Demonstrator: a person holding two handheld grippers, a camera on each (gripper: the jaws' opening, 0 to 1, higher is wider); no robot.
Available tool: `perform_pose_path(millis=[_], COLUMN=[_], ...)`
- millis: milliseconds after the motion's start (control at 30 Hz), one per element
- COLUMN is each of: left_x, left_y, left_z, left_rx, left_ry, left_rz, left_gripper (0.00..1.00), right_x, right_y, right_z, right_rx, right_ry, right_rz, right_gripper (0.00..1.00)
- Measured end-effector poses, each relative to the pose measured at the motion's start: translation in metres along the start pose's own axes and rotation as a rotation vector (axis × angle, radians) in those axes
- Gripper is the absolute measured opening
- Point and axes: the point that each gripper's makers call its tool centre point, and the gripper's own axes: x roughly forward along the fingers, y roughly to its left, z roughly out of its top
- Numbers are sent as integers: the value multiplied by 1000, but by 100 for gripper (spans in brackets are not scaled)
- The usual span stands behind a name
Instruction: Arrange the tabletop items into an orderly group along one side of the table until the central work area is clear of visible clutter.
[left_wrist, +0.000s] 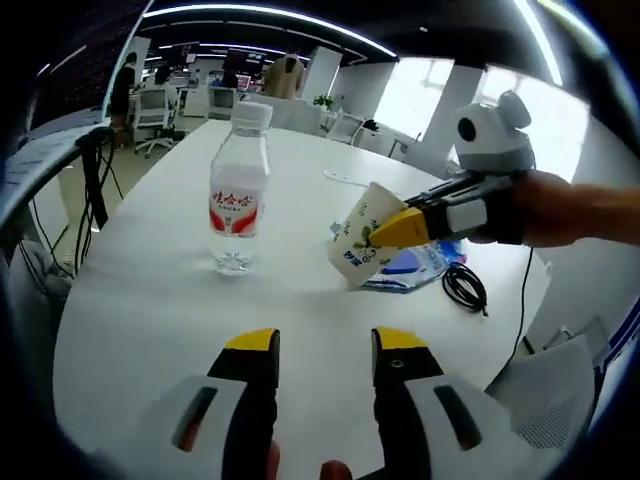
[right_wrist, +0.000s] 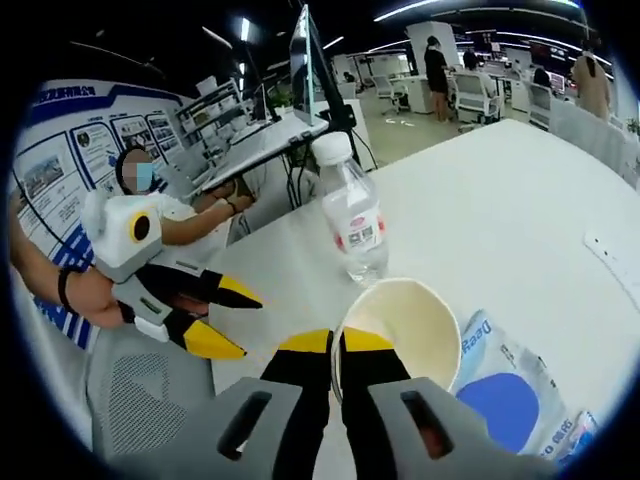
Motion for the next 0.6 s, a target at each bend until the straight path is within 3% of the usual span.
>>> perform_pose_path(millis=[267, 600], left_x=[-5, -14], left_y=[1, 6], left_z=[2, -1], left_rx=[-1, -6], left_ry=[-3, -2], left_rz=[-1, 11], left_gripper=[38, 40], right_x=[12, 24], right_y=[-8, -21], right_z=[6, -1], right_rx=[4, -25], right_ry=[1, 45], right_rz=[-13, -69], right_gripper=[0, 0])
